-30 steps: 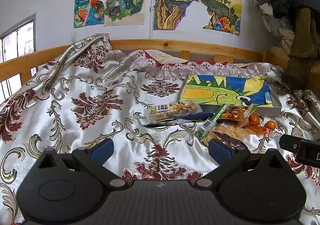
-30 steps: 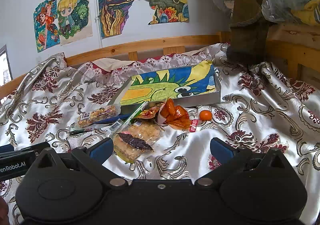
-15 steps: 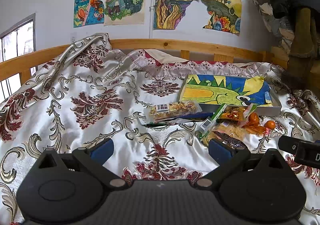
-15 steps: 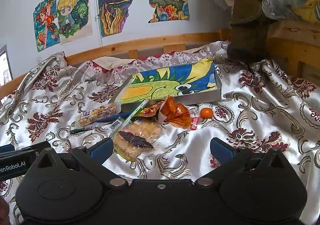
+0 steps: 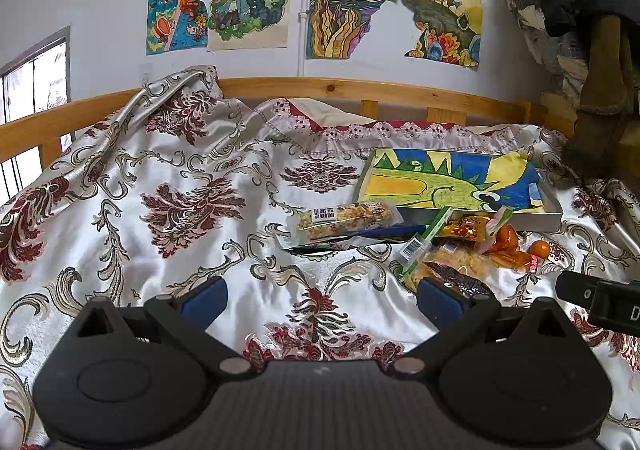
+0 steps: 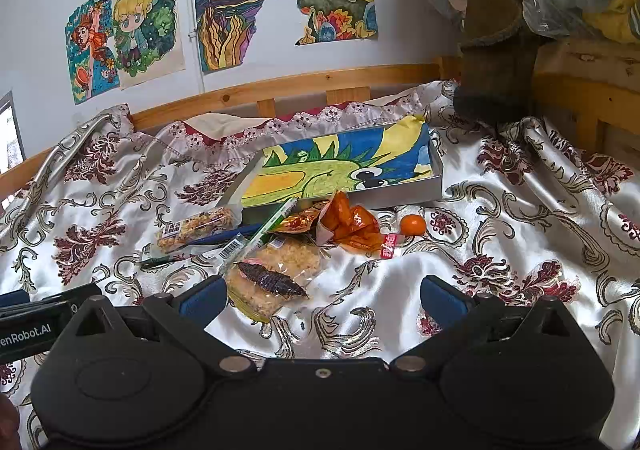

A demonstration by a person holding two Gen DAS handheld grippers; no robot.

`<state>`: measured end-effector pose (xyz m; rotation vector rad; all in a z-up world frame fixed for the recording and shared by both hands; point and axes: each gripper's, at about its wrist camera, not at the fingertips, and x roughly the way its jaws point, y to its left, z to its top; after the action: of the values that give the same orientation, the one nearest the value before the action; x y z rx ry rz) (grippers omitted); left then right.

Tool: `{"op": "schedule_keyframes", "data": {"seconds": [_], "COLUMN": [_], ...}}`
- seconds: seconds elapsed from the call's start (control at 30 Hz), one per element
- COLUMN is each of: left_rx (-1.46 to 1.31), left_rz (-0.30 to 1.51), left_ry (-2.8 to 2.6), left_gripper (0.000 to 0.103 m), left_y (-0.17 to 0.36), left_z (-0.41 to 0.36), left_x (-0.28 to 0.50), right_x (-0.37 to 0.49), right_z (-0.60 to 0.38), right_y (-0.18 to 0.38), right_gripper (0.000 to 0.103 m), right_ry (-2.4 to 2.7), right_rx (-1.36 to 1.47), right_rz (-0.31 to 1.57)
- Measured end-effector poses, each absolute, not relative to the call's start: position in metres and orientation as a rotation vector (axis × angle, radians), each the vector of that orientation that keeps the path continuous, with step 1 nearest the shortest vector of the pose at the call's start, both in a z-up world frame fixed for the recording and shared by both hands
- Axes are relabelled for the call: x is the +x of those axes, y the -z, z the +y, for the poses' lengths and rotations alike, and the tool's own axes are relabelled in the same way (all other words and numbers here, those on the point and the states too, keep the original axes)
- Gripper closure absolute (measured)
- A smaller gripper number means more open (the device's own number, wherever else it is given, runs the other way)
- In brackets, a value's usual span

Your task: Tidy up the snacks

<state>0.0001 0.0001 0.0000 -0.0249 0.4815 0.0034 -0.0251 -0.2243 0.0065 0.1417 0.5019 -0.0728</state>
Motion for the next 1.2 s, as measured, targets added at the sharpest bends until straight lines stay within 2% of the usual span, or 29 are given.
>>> {"op": "schedule_keyframes", "data": {"seconds": [0.77, 1.2], "left_rx": [-0.053, 0.017], "left_rz": [0.546, 0.586], "left_ry": [0.025, 0.192], "left_gripper": [0.0, 0.0], "left_y": [0.007, 0.014], "left_z": [0.005, -0.003], "left_x": [0.023, 0.092], "right_x": [-0.009, 0.042], "right_z": [-0.23, -0.225], "right_y": [-0.013, 0.011], "right_gripper": [0.001, 0.001], "right_ry": [-0.054, -0.192], "right_rx": [0.165, -0.079], "right_rz": [0.574, 0.62]}}
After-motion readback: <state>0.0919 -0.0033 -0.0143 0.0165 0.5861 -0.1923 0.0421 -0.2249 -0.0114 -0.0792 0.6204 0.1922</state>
